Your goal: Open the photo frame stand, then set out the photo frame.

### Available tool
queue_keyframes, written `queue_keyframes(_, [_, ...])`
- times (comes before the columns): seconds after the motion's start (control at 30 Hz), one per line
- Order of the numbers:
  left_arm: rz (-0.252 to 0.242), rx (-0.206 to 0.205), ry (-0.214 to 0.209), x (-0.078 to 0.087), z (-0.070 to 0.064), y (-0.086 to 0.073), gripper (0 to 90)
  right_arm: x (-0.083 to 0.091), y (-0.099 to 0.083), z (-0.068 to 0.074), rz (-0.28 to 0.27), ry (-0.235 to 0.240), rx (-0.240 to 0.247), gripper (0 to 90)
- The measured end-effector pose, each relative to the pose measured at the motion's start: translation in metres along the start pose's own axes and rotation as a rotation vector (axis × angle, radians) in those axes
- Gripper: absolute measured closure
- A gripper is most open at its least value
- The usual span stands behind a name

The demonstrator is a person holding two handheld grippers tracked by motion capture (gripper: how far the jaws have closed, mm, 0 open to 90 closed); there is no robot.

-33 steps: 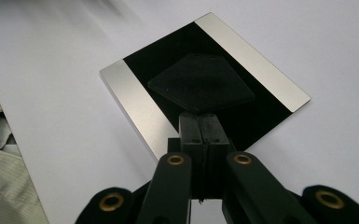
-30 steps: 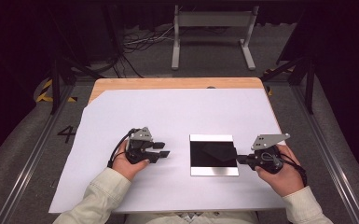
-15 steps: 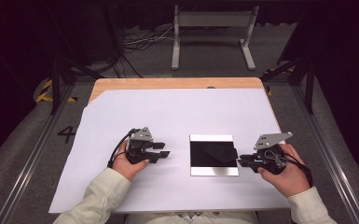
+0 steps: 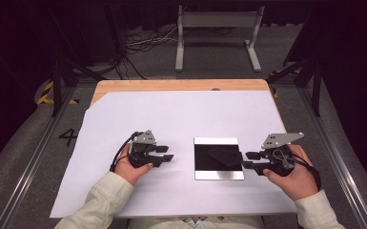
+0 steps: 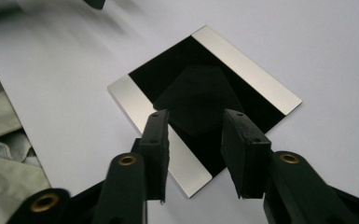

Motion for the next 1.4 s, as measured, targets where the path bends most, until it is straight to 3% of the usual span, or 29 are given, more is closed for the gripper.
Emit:
queue_keyframes(0.23, [0.004,0.0,-0.005,-0.001,0.0,-0.001,56.5,-0.001,0.008,-0.002,-0.052,-0.003,-0.058,53.8])
queue_keyframes(0.47, [0.006,0.001,-0.004,-0.002,0.0,-0.001,56.5,-0.01,0.013,-0.005,-0.065,0.001,-0.163,48.6])
queue_keyframes(0.63, [0.008,-0.002,-0.002,-0.001,0.0,-0.002,56.5,-0.013,0.015,-0.009,-0.071,-0.012,-0.194,46.9])
queue_keyframes(0.9, [0.011,0.005,0.0,-0.001,0.0,-0.002,56.5,-0.022,0.017,-0.016,-0.097,0.013,-0.317,44.2])
queue_keyframes(1.17, [0.014,0.005,0.003,0.0,0.0,-0.005,56.5,-0.035,0.015,-0.023,-0.054,0.018,-0.413,42.0])
queue_keyframes(1.33, [0.011,0.003,0.005,0.001,0.0,-0.005,56.2,-0.041,0.014,-0.024,-0.042,0.036,-0.467,42.3])
queue_keyframes(1.4, [0.011,0.011,0.002,0.002,-0.001,-0.006,56.2,-0.044,0.012,-0.025,-0.021,0.058,-0.509,42.5])
Point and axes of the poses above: each handheld gripper's, and its own axes: x roughly backward along the jaws, y roughly out of its top, z roughly to its left, the point moved 5 cm from there along -x, roughly forward along the jaws, and after that the axes turned 13 degrees about -x, right-handed, at the moved point
